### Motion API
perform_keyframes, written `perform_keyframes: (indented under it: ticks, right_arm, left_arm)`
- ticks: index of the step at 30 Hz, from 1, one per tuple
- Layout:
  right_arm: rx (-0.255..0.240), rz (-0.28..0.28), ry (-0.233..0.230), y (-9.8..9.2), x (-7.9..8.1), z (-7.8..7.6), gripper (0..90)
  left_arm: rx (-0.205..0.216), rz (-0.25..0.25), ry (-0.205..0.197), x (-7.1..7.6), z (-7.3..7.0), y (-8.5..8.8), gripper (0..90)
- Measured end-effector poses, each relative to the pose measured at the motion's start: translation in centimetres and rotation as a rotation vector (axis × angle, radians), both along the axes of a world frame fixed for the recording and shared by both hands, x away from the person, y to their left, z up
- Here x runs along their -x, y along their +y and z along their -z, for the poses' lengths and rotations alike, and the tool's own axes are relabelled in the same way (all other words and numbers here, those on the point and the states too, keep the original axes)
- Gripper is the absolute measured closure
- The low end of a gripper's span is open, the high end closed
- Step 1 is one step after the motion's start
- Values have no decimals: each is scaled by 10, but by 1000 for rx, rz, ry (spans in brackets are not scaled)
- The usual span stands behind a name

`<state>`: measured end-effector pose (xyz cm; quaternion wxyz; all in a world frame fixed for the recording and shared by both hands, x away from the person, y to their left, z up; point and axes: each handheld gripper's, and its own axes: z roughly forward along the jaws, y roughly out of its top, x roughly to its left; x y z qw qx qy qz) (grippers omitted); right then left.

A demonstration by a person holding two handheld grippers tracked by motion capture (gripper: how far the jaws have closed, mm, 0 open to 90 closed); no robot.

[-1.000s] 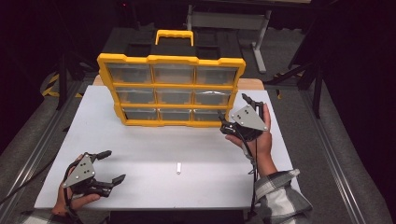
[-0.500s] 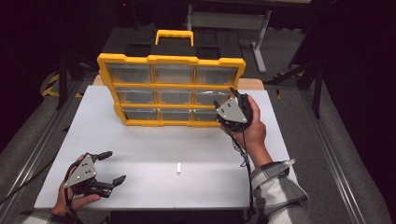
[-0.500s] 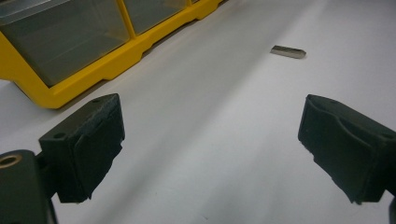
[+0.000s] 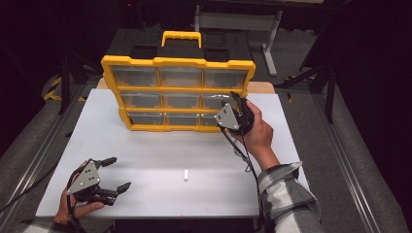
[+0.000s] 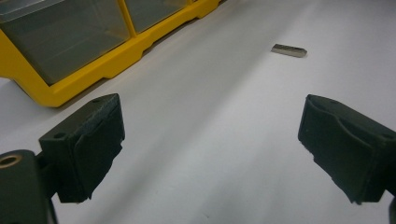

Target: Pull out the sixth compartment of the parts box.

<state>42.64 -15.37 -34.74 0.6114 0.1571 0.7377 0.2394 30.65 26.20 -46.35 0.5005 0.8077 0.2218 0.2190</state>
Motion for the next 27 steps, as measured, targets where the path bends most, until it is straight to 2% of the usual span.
perform_keyframes:
  ticks: [2, 3, 4, 5, 9, 10, 11, 12, 13, 18, 22, 27]
  right_arm:
    - [52, 15, -26, 4, -1, 2, 590]
    - [52, 15, -26, 4, -1, 2, 590]
    - [102, 29, -57, 8, -2, 5, 630]
    - [126, 35, -67, 9, -1, 5, 650]
    - [182, 60, -102, 12, -1, 8, 686]
    - [182, 60, -102, 12, -1, 8, 686]
    - [237, 72, -130, 14, 0, 11, 706]
    - [237, 72, -130, 14, 0, 11, 706]
    - [300, 83, -158, 16, 1, 14, 725]
    - [416, 100, -207, 22, 3, 21, 784]
    - [418, 111, -206, 22, 4, 21, 802]
    - [449, 122, -212, 24, 5, 23, 818]
  left_arm:
    - [-2, 0, 1, 0, 0, 0, 83]
    - [-3, 1, 2, 0, 0, 0, 83]
    - [-3, 0, 2, 0, 0, 0, 83]
    - [-4, -1, 2, 0, 0, 0, 83]
    - [-3, -2, 4, 0, 0, 0, 83]
    - [-3, -2, 4, 0, 0, 0, 83]
    - [-6, -1, 3, 0, 0, 0, 83]
    - [-7, -1, 3, 0, 0, 0, 83]
    - [-7, -1, 3, 0, 0, 0, 83]
    - [-8, 0, 8, -1, 1, 0, 83]
    - [-8, -1, 8, -1, 1, 0, 83]
    - [-9, -1, 9, -1, 1, 0, 83]
